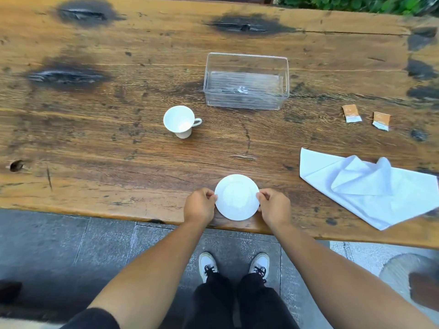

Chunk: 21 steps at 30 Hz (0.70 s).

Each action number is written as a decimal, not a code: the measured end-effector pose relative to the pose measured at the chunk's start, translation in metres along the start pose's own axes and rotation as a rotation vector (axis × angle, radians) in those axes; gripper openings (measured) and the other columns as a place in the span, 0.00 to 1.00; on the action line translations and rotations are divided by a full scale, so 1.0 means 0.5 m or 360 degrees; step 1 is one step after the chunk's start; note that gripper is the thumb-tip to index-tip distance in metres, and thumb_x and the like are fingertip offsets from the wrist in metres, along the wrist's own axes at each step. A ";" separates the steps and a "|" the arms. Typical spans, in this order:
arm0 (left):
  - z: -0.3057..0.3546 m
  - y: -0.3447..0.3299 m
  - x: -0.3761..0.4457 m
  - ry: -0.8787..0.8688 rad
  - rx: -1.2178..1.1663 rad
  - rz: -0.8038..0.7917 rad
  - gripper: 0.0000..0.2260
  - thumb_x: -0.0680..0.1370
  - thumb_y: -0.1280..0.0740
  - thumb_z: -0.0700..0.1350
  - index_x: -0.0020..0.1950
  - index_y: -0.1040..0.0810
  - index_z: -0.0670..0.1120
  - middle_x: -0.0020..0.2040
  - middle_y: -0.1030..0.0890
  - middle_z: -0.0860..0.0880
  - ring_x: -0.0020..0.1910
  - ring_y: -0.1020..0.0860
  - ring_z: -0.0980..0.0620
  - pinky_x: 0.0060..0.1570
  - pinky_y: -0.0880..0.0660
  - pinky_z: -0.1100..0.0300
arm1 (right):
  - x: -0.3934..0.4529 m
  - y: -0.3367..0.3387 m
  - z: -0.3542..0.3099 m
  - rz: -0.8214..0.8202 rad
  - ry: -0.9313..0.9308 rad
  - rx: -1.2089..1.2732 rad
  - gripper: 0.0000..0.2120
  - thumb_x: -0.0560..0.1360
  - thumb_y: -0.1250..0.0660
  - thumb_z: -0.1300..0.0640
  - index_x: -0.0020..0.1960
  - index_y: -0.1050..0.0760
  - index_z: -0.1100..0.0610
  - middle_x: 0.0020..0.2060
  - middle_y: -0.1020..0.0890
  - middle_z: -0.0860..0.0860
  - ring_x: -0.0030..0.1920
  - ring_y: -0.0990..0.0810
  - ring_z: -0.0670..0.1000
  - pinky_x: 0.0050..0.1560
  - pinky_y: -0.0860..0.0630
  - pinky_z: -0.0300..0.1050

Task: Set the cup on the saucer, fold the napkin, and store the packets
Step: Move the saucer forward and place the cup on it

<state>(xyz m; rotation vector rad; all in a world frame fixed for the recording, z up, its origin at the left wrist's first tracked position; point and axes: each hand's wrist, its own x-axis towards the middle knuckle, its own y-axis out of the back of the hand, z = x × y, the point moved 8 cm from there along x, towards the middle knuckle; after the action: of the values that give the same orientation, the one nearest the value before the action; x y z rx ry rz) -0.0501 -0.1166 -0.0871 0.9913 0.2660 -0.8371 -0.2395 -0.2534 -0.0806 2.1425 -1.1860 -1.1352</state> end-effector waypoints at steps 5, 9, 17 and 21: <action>0.005 -0.005 0.002 -0.0036 0.0047 0.0000 0.05 0.77 0.33 0.47 0.47 0.20 0.46 0.41 0.16 0.47 0.42 0.19 0.47 0.43 0.23 0.54 | 0.008 0.008 -0.007 0.0002 0.0038 -0.0095 0.11 0.78 0.38 0.54 0.52 0.19 0.56 0.45 0.15 0.56 0.44 0.18 0.58 0.44 0.23 0.48; 0.009 0.036 -0.005 -0.0060 0.0027 0.0136 0.12 0.77 0.35 0.50 0.56 0.23 0.45 0.49 0.17 0.47 0.49 0.21 0.45 0.45 0.26 0.55 | 0.001 0.046 -0.026 0.0142 0.0085 -0.0181 0.13 0.78 0.39 0.50 0.52 0.20 0.56 0.48 0.17 0.57 0.47 0.20 0.59 0.42 0.27 0.47; 0.030 0.272 0.085 -0.0056 -0.0569 0.0561 0.09 0.79 0.38 0.50 0.49 0.22 0.47 0.43 0.18 0.46 0.44 0.20 0.45 0.46 0.23 0.50 | 0.082 0.028 -0.321 -0.0120 0.0572 0.0121 0.14 0.78 0.42 0.49 0.43 0.22 0.55 0.39 0.18 0.53 0.44 0.21 0.55 0.42 0.29 0.46; 0.044 0.334 0.190 0.0002 -0.0766 0.0616 0.09 0.78 0.38 0.49 0.47 0.20 0.47 0.33 0.19 0.50 0.31 0.21 0.54 0.35 0.27 0.58 | 0.158 -0.056 -0.438 -0.0236 0.0460 0.0345 0.13 0.77 0.42 0.48 0.47 0.20 0.53 0.42 0.16 0.54 0.45 0.18 0.57 0.49 0.21 0.60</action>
<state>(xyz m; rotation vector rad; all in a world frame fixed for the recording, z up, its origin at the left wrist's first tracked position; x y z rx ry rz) 0.1309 -0.1362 -0.0225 0.5634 0.2505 -0.3896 -0.0220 -0.3077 -0.0113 2.4922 -1.0724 -0.7456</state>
